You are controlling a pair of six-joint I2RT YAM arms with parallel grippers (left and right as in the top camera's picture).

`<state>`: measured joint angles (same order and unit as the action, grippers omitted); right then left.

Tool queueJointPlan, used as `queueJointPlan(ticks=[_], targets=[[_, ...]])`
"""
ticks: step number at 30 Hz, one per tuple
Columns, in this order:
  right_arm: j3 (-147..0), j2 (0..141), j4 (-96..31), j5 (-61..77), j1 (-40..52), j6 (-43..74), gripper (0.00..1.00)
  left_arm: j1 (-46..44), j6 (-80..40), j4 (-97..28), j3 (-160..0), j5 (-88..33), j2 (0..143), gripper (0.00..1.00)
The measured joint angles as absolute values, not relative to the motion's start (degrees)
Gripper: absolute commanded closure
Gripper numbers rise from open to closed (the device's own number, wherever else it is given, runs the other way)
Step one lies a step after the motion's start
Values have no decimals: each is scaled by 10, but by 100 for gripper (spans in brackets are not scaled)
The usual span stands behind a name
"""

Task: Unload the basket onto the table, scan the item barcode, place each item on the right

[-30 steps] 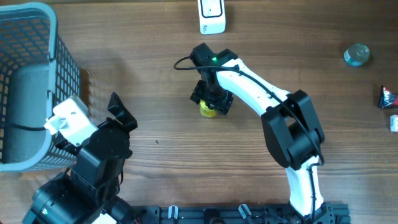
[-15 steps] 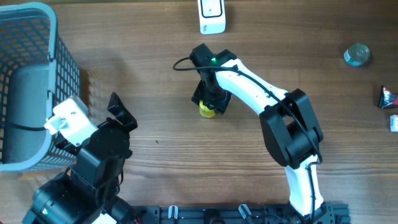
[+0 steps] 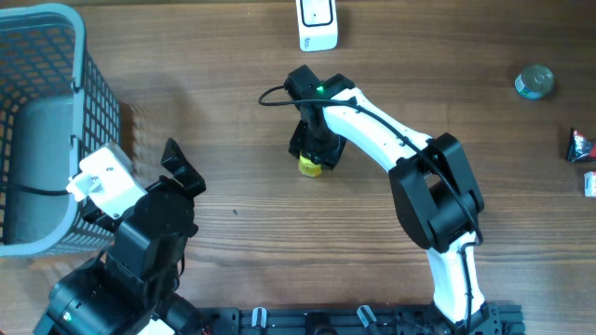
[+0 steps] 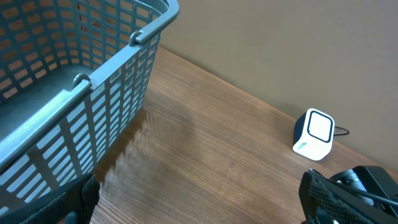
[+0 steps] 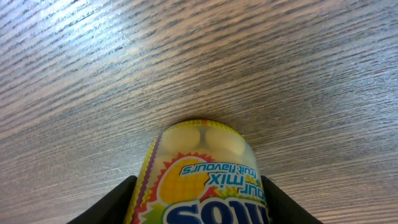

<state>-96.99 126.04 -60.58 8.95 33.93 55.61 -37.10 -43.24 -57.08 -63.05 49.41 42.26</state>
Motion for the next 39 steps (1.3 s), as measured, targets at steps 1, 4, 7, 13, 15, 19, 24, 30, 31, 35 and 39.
queueJointPlan(ticks=[1,4,7,13,15,19,24,30,31,35,39], targets=[[-970,1260,-606,90,339,554,65,-371,-432,-571,-630,494,423,0],[-970,1260,-607,91,339,549,65,-371,-432,-571,-630,494,423,0],[-970,1260,-608,93,339,541,66,-371,-432,-571,-630,494,423,0],[-970,1260,-610,95,339,526,71,-371,-432,-571,-630,494,423,0],[-970,1260,-617,101,339,513,71,-371,-432,-571,-630,494,423,0],[-970,1262,-644,120,339,478,70,-371,-432,-571,-630,494,423,0],[-970,1264,-665,135,339,452,69,-371,-432,-571,-630,494,423,0],[-970,1267,-669,187,339,409,69,-371,-432,-571,-630,494,423,0],[-970,1267,-669,198,339,401,69,-371,-432,-571,-630,494,423,0],[-969,1268,-692,249,339,362,69,-371,-432,-571,-630,494,423,0],[-969,1268,-733,279,338,331,69,-371,-432,-571,-630,494,423,0]])
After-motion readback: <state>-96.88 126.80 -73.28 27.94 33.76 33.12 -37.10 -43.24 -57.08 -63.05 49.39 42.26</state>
